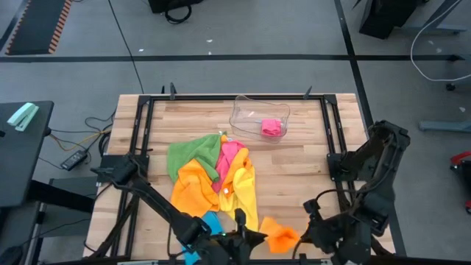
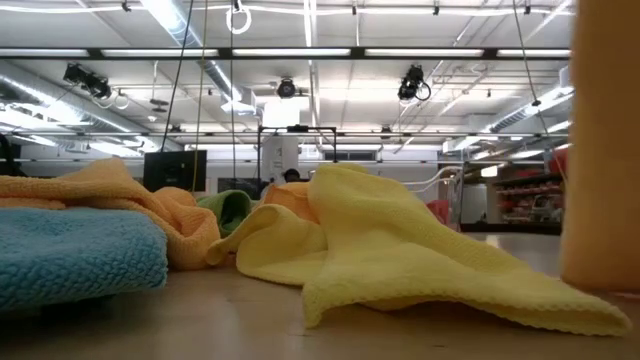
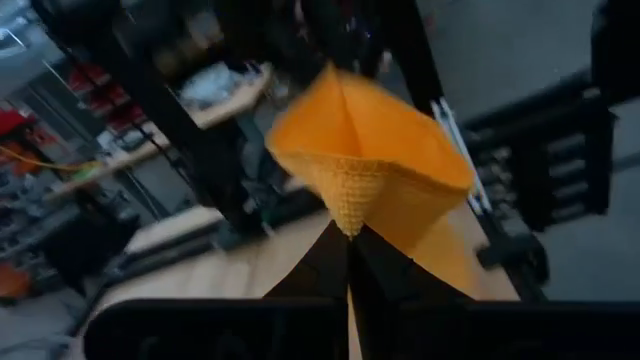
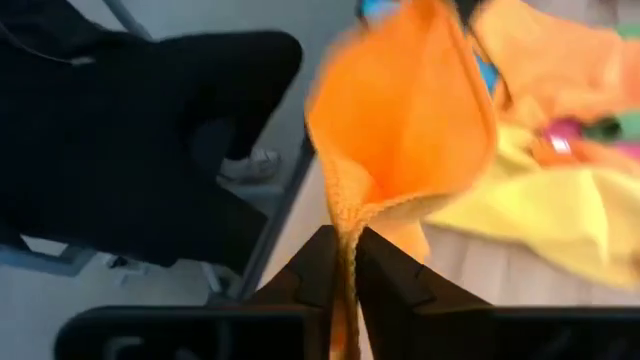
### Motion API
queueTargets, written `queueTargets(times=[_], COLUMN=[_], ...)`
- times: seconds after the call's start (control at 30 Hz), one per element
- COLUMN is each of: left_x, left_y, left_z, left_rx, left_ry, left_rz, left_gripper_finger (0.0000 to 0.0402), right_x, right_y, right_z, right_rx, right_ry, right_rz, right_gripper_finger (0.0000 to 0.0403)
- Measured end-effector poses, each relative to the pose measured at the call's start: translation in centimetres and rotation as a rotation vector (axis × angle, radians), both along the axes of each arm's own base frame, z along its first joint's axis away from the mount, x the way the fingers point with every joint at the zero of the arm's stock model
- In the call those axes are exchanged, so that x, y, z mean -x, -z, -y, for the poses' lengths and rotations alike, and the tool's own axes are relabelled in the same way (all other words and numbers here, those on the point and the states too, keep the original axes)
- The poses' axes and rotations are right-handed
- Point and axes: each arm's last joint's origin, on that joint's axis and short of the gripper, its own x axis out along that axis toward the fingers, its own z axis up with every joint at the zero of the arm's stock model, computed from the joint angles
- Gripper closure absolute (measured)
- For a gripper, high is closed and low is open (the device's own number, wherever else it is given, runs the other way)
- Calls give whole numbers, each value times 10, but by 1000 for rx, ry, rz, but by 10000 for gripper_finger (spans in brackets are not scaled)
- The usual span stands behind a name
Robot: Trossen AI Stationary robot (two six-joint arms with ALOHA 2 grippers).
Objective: Fold microfiber towels
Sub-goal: Fold the right orange microfiber cloth
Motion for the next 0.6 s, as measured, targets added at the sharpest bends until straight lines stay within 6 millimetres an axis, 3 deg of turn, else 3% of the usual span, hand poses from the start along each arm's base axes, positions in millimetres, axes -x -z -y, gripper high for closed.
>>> queueTargets(times=[0.17,0.37,0.6], left_x=[-4,-21,-26], left_y=[-27,9,18], left_z=[-4,-27,-34], left_rx=[53,198,230], left_ry=[-5,-73,-77], left_rz=[1,-187,-247], left_gripper_finger=[377,389,382], right_x=[7,5,-2], right_y=[5,28,61], right_z=[4,9,6], right_rx=[16,84,124], right_ry=[78,150,143], right_rz=[-68,-79,10], right_gripper_finger=[321,311,310])
